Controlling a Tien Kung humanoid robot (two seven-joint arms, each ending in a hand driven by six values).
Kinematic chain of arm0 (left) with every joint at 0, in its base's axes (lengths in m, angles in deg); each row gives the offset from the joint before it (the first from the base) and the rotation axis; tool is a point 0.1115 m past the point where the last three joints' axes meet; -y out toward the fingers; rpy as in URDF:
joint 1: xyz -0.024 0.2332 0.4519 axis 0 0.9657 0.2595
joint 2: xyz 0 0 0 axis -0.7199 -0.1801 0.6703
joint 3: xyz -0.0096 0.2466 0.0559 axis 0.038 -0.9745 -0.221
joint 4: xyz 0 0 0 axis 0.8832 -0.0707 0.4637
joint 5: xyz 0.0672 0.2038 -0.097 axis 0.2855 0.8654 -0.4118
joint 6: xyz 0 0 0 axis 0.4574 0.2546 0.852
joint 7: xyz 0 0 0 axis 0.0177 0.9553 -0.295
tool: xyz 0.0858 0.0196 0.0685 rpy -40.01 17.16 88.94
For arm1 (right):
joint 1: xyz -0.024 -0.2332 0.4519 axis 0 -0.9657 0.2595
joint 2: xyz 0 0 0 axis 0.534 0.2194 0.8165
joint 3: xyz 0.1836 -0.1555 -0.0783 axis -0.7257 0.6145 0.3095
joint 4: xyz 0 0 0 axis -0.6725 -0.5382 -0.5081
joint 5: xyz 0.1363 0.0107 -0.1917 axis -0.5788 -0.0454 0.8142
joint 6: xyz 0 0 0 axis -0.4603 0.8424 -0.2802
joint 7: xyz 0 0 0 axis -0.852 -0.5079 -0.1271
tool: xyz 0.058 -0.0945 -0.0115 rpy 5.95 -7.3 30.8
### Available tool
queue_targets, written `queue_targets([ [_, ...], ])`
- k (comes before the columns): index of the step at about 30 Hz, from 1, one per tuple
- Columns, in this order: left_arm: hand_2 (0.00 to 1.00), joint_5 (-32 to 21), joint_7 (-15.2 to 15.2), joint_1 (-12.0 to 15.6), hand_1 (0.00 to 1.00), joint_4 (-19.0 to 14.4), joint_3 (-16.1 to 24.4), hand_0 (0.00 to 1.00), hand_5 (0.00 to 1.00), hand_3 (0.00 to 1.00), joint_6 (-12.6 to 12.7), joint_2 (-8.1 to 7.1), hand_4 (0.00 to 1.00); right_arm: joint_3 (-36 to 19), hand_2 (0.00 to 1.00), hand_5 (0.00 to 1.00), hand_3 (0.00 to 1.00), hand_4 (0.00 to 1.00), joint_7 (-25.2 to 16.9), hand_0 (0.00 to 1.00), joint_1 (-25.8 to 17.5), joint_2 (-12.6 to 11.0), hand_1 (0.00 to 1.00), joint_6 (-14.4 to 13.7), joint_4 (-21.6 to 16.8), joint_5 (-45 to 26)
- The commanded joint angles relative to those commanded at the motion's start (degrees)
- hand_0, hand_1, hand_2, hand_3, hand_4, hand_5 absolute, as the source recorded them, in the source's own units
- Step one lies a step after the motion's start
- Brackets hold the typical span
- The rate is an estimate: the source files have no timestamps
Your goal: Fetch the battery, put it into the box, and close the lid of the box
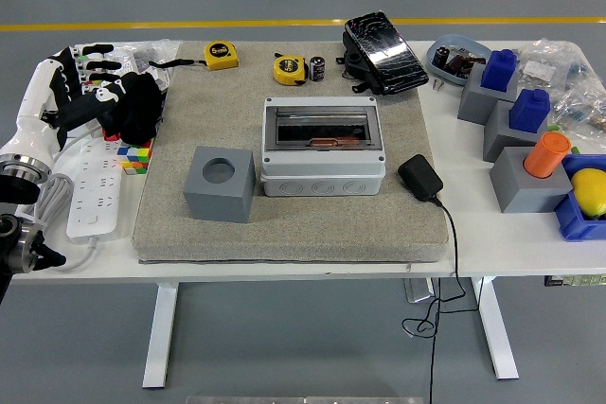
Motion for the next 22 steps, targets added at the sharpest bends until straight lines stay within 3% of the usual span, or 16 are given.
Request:
queue_targets([
  [22,0.59,0.47,0.19,1.06,0.561,-0.61,3.28,0.414,0.265,0.652,-0.41,0.94,0.908,0.32,0.715,0.696,0.689,0.998,-0.13,0.678,0.9,0.37,0.721,-0.09,-0.18,-0.56],
])
